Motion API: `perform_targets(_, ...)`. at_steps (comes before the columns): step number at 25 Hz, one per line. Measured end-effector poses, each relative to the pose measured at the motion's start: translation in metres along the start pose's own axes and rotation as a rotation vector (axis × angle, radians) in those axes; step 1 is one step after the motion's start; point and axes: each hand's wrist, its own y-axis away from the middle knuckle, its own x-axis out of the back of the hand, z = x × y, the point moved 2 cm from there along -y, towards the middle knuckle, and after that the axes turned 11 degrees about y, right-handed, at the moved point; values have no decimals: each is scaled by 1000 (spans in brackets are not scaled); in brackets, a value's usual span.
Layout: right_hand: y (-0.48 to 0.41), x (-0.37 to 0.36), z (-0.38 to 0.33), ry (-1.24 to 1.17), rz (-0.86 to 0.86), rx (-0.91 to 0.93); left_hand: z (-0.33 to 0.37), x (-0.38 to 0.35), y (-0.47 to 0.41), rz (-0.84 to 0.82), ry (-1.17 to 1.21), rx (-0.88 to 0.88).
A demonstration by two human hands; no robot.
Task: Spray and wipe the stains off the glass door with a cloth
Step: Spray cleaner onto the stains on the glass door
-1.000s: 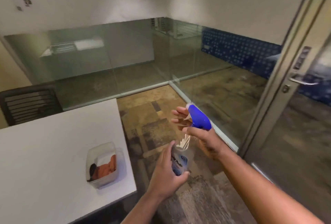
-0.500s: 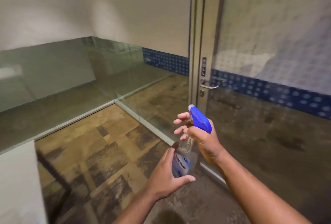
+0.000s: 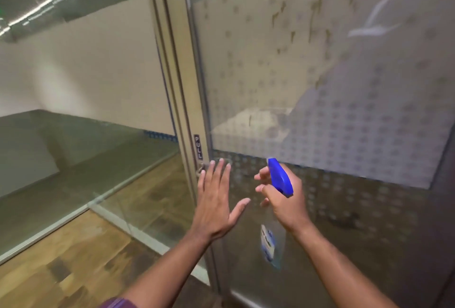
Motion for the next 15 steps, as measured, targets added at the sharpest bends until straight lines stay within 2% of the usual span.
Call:
perform_targets(7, -69, 52, -40, 234, 224, 164, -3, -9, -176, 144, -42, -130)
perform_targets(15, -122, 49, -126, 447, 508, 340, -36, 32, -343, 313, 2, -197)
